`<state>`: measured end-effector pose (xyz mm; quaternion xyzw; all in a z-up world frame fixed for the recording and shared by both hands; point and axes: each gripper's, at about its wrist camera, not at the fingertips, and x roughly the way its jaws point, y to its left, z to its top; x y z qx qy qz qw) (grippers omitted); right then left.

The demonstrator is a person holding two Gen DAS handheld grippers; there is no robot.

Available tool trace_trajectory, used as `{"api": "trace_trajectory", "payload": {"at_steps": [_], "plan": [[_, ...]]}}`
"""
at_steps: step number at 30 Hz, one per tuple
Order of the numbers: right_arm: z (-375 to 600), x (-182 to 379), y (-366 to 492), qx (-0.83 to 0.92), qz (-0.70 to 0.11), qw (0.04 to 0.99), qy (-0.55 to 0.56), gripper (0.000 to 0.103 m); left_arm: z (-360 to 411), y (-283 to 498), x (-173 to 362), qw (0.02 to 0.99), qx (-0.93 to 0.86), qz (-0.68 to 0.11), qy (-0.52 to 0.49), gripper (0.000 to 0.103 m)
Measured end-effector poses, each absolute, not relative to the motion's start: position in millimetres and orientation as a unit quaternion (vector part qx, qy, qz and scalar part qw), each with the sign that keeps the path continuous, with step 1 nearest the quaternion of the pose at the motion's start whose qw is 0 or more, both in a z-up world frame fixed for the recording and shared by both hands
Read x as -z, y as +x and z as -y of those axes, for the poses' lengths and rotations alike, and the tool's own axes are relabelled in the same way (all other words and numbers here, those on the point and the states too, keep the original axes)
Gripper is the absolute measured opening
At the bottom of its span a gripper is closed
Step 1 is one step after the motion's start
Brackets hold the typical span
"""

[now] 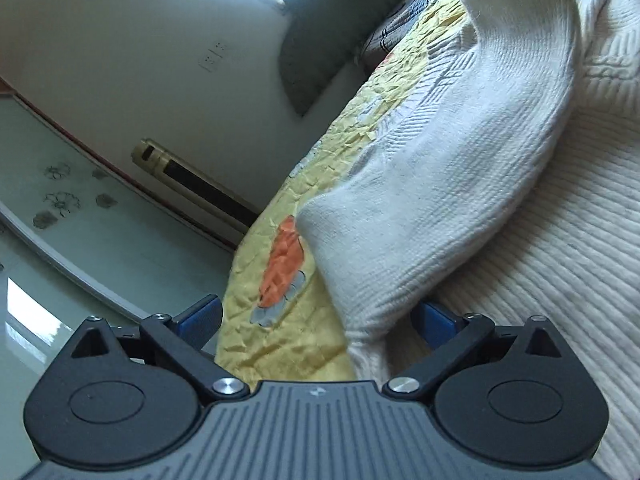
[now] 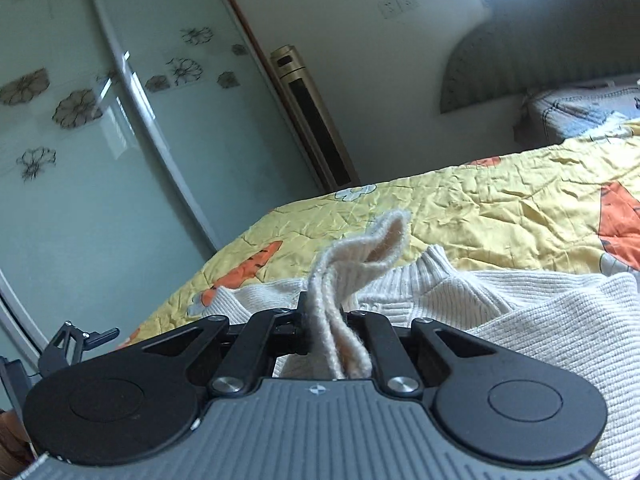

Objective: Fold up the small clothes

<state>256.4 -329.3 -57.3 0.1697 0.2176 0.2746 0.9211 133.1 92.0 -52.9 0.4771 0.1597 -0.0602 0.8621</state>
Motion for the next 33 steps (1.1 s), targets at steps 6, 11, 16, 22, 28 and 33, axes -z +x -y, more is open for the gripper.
{"api": "trace_trajectory", "payload": {"at_steps": [6,11,16,22,28,33], "plan": [[322,61,259,-0.276,-0.213,0.924,0.158,0.013,-89,152,52,0.891,0.027,-0.161,0.423,0.048],[312,57,257,-0.304,-0.168,0.930,0.119,0.013,-112,161,62,0.907,-0.010,-0.209,0.366,0.043],[315,78,269,-0.267,-0.227,0.932,0.088,0.010,-112,152,64,0.905,0.000,-0.213,0.370,0.045],[338,120,279,-0.237,-0.318,0.906,0.146,0.024,-119,137,56,0.904,-0.010,-0.202,0.377,0.079],[355,124,283,-0.250,-0.321,0.890,0.208,0.016,-125,119,39,0.916,0.009,-0.201,0.346,0.081],[338,104,288,-0.244,-0.269,0.923,0.125,0.012,-107,124,33,0.923,0.016,-0.183,0.339,0.083]]}}
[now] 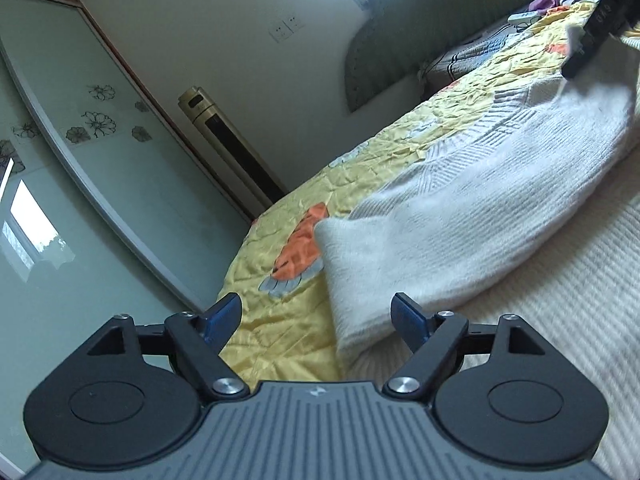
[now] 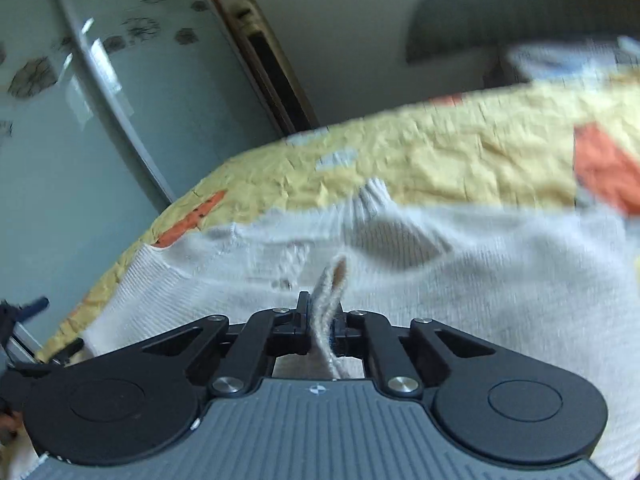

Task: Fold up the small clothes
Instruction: 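Open both grippers and release the sweater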

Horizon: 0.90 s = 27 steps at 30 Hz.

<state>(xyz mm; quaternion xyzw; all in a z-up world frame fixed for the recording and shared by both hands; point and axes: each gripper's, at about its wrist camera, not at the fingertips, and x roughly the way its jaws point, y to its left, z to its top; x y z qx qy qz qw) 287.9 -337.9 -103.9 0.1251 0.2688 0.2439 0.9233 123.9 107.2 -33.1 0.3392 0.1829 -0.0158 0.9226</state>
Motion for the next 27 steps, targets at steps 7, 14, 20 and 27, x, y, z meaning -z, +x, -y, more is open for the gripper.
{"api": "trace_trajectory", "payload": {"at_steps": [7,14,20,27], "plan": [[337,108,306,-0.200,-0.314,0.926,0.070,0.028,-94,128,48,0.913,0.005,-0.183,0.365,0.083],[344,93,248,-0.164,-0.240,0.956,0.045,0.037,-95,119,41,0.920,0.024,-0.198,0.337,0.088],[315,112,246,-0.146,-0.295,0.943,-0.042,0.076,-81,119,53,0.907,-0.006,-0.208,0.365,0.091],[329,104,213,-0.158,-0.298,0.941,0.009,0.096,-86,112,51,0.909,-0.019,-0.229,0.348,0.093]]}}
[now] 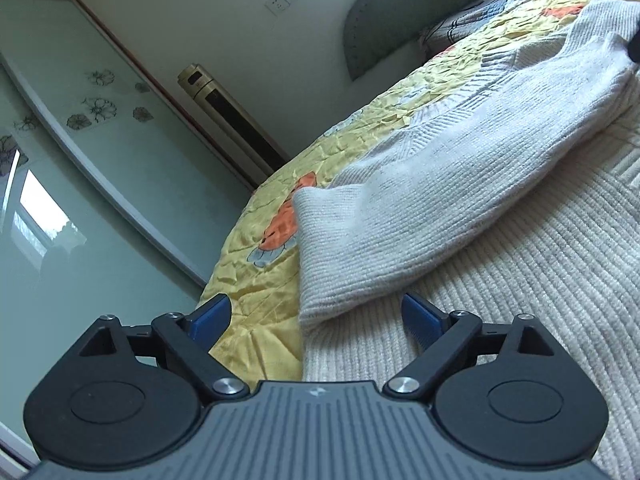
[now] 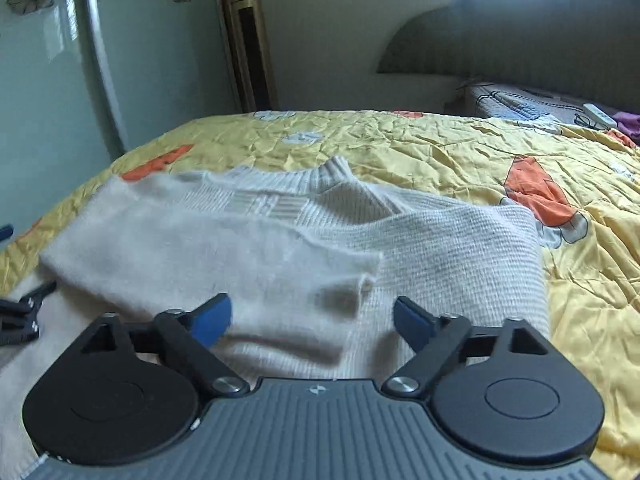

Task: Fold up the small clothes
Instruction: 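Open both grippers and release the sweater, then move both open grippers over to the hem of the cream sweater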

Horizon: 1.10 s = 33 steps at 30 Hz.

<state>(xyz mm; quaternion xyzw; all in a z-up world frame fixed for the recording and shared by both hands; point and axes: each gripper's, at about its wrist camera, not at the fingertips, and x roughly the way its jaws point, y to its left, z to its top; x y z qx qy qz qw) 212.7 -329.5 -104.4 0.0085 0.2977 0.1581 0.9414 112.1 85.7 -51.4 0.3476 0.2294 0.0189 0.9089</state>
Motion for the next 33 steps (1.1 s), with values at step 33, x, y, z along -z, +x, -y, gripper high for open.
{"api": "trace_trajectory", "payload": {"at_steps": [33], "plan": [[326,129,50,-0.134,-0.288,0.942,-0.111,0.102,-101,9,48,0.917,-0.056,-0.242,0.312,0.093]]}}
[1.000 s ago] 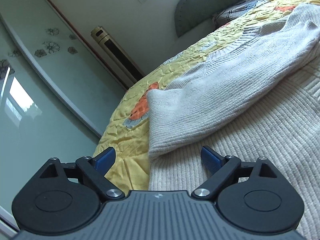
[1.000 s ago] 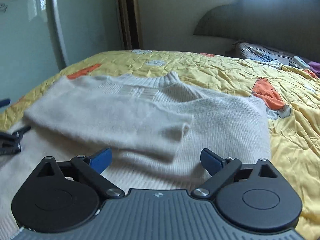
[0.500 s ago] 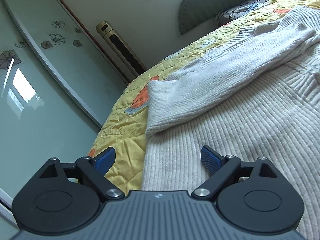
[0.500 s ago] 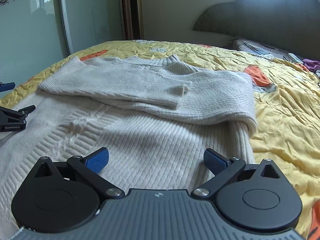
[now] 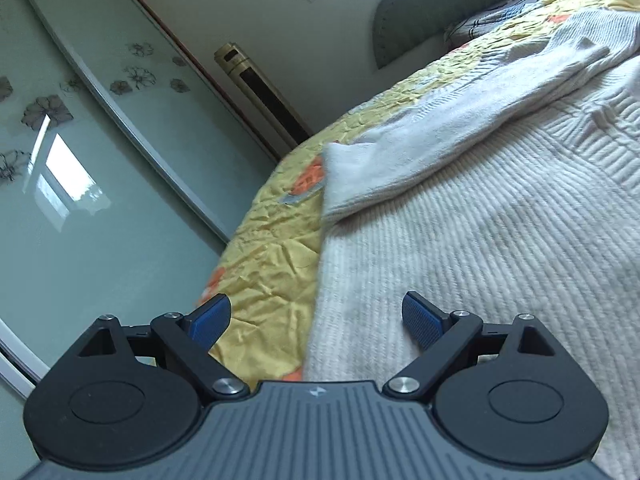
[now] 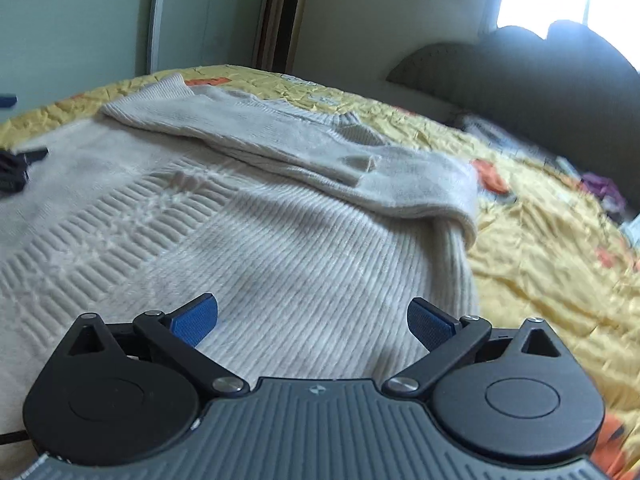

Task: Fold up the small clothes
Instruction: 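Move both open grippers over to the hem of the cream sweater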

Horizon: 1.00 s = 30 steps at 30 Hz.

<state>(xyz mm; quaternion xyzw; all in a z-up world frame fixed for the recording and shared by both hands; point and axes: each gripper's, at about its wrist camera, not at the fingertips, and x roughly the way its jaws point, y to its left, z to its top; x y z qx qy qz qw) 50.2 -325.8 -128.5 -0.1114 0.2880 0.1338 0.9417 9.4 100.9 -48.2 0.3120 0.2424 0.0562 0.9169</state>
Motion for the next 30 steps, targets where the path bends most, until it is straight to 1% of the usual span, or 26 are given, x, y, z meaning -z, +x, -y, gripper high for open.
{"api": "trace_trajectory", "payload": {"at_steps": [2,4,9,11,13,15,17,20,24,30], "plan": [[332,128,47,-0.168,-0.299,0.938,-0.059,0.102,-100,7,47,0.921,-0.049,-0.242,0.300,0.093],[333,127,42,-0.185,-0.300,0.935,-0.031,0.102,-100,5,45,0.921,-0.048,-0.241,0.302,0.093],[338,112,29,-0.159,-0.280,0.945,-0.049,0.100,-119,-6,25,0.931,-0.033,-0.236,0.276,0.094],[344,107,26,-0.153,-0.276,0.948,-0.044,0.101,-129,-6,20,0.936,-0.021,-0.248,0.250,0.100],[349,110,29,-0.154,-0.288,0.945,-0.035,0.102,-130,-3,27,0.932,-0.003,-0.271,0.240,0.101],[349,118,33,-0.149,-0.309,0.939,-0.030,0.102,-124,-2,37,0.923,-0.001,-0.280,0.264,0.101],[344,124,31,-0.157,-0.323,0.933,-0.034,0.102,-118,-11,40,0.920,0.004,-0.257,0.294,0.101],[342,122,20,-0.177,-0.315,0.931,-0.053,0.102,-121,-20,36,0.919,0.018,-0.250,0.304,0.101],[360,117,9,-0.160,-0.308,0.938,-0.031,0.102,-146,-25,26,0.931,0.039,-0.268,0.244,0.101],[410,113,-11,-0.174,-0.288,0.937,0.095,0.102,-197,-26,18,0.924,0.111,-0.361,0.050,0.101]]}}
